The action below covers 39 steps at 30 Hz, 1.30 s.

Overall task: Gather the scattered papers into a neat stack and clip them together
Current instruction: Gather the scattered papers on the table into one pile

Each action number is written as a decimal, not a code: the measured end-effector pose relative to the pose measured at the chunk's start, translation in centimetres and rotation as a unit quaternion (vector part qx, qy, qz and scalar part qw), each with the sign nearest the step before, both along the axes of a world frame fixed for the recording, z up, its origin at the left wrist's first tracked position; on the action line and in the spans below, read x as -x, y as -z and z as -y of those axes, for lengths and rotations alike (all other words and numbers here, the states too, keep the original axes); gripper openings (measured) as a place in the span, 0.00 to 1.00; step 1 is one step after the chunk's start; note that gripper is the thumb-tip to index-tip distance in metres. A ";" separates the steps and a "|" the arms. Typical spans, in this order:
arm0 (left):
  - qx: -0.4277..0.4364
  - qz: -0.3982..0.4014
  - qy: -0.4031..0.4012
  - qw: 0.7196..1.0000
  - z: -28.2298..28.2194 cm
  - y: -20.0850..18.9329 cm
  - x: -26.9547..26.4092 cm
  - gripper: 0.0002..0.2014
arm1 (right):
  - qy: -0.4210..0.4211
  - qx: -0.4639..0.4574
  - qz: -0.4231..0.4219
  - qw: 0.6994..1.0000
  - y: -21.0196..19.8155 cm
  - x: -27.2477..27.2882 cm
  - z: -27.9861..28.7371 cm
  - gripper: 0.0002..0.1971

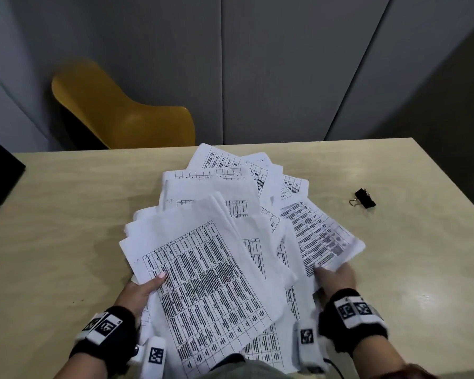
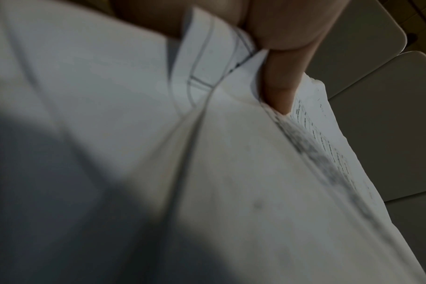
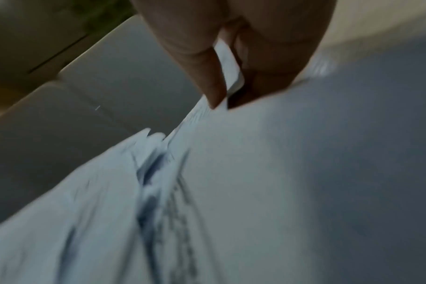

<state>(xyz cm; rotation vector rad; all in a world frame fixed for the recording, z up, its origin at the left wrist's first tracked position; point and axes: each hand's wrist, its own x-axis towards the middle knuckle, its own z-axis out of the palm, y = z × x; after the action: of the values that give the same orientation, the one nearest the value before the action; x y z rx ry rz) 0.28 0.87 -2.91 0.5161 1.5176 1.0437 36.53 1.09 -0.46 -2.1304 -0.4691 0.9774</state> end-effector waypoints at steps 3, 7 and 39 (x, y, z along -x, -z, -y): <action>0.002 0.004 -0.004 1.000 0.0 -0.2 -0.1 0.19 | -0.182 0.064 0.115 0.974 -1.3 0.1 -0.2 0.07; 0.008 0.013 0.001 1.000 -0.1 -0.3 0.0 0.20 | -0.292 0.092 0.138 0.942 -2.8 -0.7 -0.3 0.09; 0.032 -0.177 0.064 0.982 -1.1 -2.8 -2.2 0.19 | -0.227 0.021 0.189 0.955 -4.9 -2.6 3.1 0.11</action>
<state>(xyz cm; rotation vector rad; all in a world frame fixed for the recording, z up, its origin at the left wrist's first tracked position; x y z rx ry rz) 2.53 1.99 -0.14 0.7749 1.7956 0.8295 39.13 -1.99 4.46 -2.3050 -1.1776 0.8167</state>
